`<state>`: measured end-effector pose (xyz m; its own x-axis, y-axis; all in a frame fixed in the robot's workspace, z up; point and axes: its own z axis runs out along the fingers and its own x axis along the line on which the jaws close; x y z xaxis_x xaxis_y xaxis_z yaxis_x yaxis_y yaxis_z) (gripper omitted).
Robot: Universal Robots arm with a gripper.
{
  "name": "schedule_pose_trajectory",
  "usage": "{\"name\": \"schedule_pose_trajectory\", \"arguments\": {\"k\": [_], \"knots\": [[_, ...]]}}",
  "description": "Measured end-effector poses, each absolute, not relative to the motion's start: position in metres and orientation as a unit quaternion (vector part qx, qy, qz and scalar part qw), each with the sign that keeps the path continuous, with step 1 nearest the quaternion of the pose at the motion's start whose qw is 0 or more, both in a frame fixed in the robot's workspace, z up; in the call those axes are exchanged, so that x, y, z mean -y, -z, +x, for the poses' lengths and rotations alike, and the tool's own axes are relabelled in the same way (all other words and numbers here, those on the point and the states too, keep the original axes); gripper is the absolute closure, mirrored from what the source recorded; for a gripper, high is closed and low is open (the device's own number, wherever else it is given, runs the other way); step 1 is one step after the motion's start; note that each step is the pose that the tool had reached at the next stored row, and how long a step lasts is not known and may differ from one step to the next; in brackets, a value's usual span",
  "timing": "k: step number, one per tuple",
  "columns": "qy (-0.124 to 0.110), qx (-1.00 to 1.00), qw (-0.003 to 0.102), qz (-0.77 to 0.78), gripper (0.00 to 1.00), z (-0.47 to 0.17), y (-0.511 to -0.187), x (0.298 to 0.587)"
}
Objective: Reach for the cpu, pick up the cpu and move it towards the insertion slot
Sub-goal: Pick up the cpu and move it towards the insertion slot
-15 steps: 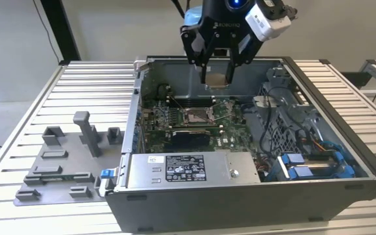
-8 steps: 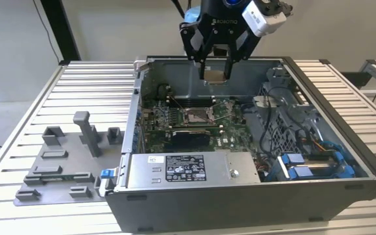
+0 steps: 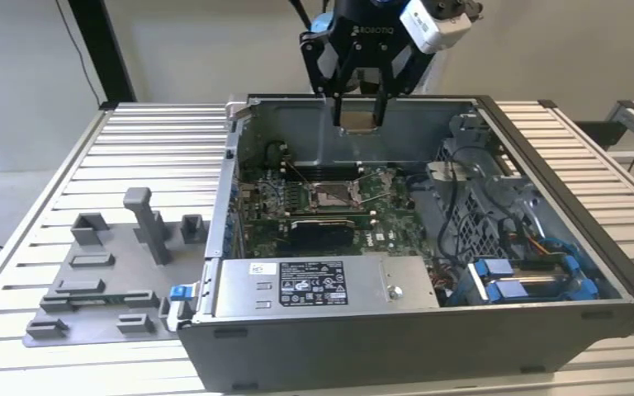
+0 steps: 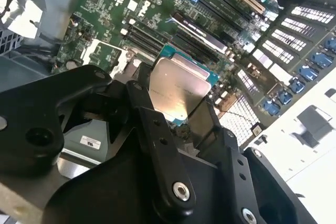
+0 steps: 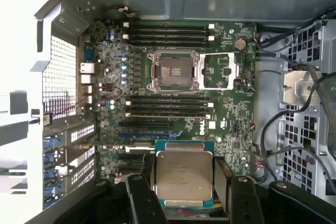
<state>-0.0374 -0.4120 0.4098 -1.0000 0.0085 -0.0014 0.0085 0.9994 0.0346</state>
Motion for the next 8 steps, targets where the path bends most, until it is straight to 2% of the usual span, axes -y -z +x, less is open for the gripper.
{"name": "schedule_pose_trajectory", "arguments": {"k": [8], "knots": [[-0.017, -1.0, 0.001, 0.008, 1.0, -0.0447, -0.4095, 0.4006]]}}
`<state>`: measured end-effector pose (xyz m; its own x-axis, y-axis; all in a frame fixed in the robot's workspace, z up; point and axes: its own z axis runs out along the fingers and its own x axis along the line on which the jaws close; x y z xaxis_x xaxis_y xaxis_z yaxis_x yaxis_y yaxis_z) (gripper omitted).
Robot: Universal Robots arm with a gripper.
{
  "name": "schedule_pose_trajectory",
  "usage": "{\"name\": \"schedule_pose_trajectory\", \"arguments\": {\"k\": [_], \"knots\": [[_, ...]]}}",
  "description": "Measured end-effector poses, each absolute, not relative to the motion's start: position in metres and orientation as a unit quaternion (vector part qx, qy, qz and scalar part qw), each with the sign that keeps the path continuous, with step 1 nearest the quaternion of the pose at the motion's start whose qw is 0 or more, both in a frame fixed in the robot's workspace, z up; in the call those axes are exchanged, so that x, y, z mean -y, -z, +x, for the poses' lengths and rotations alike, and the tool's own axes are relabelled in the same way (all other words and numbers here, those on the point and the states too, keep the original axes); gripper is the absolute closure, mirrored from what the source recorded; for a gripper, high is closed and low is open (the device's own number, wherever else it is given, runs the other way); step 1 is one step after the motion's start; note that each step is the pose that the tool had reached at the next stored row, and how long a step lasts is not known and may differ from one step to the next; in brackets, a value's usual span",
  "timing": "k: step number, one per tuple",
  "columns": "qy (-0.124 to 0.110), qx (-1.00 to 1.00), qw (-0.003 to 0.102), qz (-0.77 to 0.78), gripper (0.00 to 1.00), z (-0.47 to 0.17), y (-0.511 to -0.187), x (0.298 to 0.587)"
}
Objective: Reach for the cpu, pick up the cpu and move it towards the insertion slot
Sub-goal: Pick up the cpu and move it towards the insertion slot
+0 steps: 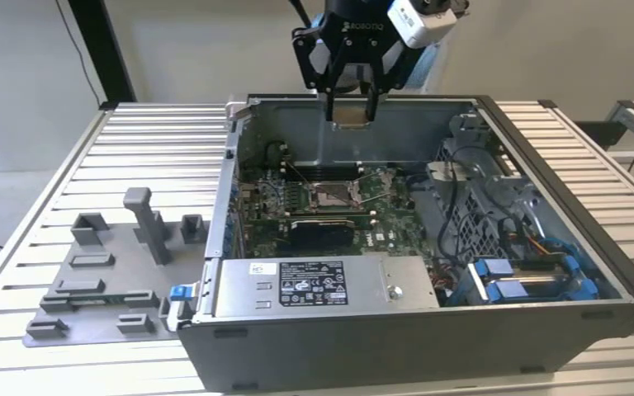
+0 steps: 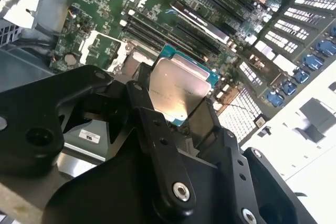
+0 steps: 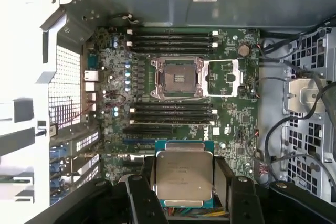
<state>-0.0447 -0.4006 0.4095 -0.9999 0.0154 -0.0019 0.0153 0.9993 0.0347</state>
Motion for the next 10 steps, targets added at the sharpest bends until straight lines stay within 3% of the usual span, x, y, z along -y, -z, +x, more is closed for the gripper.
{"name": "schedule_pose_trajectory", "arguments": {"k": [10], "knots": [[-0.017, -1.0, 0.001, 0.012, 1.0, -0.047, -0.409, 0.384]]}}
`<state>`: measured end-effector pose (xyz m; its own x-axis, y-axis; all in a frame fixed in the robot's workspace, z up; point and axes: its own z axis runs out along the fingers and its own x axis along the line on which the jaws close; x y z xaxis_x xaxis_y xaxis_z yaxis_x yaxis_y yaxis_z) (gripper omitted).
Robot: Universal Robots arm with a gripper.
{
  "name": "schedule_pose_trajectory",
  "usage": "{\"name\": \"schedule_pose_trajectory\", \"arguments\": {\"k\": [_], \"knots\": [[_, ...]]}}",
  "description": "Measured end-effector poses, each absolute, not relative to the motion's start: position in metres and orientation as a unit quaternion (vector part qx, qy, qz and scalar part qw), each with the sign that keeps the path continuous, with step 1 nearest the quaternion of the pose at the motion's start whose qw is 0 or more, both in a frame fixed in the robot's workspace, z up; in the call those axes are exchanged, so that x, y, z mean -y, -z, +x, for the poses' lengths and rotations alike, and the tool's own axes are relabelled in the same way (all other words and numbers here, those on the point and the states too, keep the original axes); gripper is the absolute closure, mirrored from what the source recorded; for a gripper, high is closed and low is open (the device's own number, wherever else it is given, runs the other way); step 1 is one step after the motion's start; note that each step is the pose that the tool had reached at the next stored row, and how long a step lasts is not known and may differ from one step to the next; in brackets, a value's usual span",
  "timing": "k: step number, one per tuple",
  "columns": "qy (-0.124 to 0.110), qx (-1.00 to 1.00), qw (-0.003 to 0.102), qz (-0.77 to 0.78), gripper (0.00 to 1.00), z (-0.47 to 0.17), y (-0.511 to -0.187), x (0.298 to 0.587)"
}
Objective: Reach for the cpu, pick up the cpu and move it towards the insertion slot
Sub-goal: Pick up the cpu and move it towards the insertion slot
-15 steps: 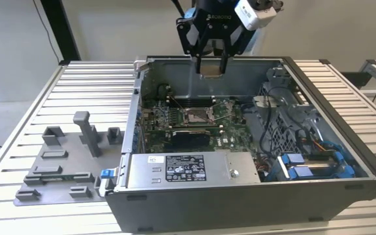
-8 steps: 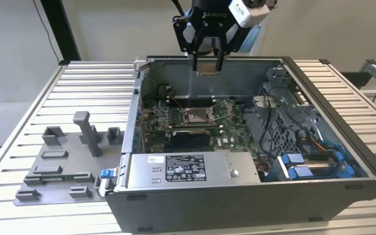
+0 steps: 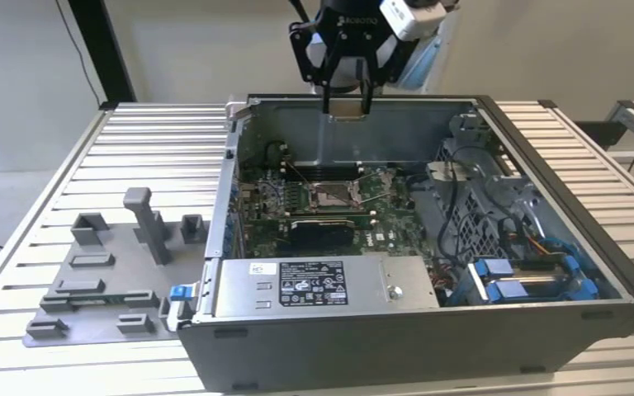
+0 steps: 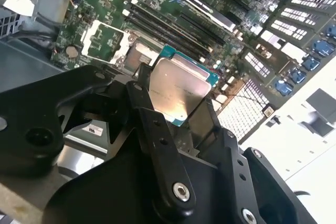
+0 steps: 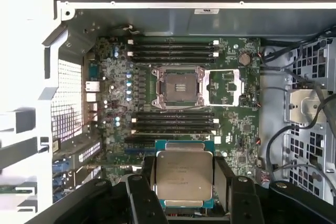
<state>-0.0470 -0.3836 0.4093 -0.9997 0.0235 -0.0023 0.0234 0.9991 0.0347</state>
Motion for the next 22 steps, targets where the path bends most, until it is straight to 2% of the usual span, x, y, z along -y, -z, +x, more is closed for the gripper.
{"name": "schedule_pose_trajectory", "arguments": {"k": [22], "knots": [[-0.017, -1.0, 0.002, 0.015, 1.0, -0.046, -0.408, 0.339]]}}
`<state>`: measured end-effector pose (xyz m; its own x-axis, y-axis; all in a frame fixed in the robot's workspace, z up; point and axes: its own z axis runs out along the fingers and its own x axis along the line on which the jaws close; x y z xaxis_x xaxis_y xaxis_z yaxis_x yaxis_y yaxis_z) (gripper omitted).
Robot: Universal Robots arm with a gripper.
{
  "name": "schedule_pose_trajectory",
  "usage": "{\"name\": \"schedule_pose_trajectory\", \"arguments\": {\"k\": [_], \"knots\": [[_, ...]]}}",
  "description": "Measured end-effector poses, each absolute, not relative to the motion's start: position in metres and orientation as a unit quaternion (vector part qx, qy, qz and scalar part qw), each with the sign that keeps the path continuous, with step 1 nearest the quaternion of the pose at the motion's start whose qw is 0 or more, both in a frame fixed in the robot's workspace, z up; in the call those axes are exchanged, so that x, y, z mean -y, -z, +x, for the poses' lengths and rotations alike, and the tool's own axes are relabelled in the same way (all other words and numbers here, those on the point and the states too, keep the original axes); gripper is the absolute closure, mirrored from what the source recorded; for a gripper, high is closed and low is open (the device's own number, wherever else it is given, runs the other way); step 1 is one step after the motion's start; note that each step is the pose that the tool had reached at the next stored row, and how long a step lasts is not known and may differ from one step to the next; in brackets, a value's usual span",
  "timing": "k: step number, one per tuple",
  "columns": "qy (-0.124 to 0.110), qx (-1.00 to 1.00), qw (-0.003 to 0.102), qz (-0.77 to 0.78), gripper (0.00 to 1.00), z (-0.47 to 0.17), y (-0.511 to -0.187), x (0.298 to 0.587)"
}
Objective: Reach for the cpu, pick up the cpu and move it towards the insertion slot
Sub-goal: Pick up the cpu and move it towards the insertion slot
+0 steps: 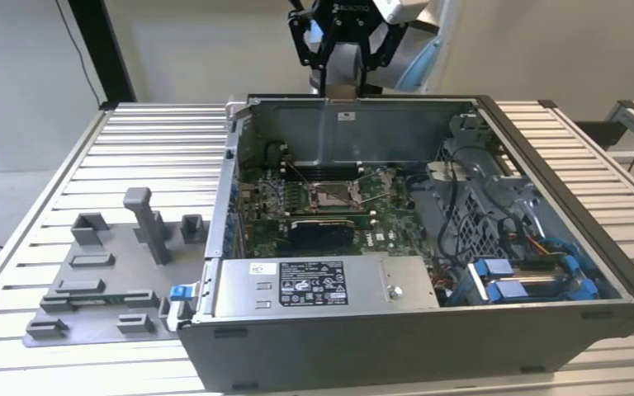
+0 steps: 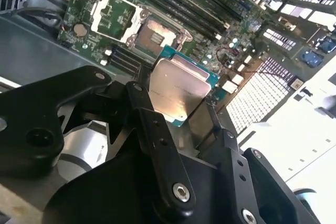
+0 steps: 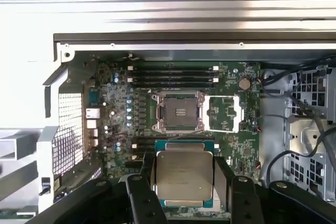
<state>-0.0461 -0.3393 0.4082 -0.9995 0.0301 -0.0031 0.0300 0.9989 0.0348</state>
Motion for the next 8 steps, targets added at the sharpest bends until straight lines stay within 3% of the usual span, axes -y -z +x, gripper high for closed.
{"name": "schedule_pose_trajectory", "arguments": {"k": [8], "knots": [[-0.017, -1.0, 0.002, 0.015, 1.0, -0.038, -0.408, 0.324]]}}
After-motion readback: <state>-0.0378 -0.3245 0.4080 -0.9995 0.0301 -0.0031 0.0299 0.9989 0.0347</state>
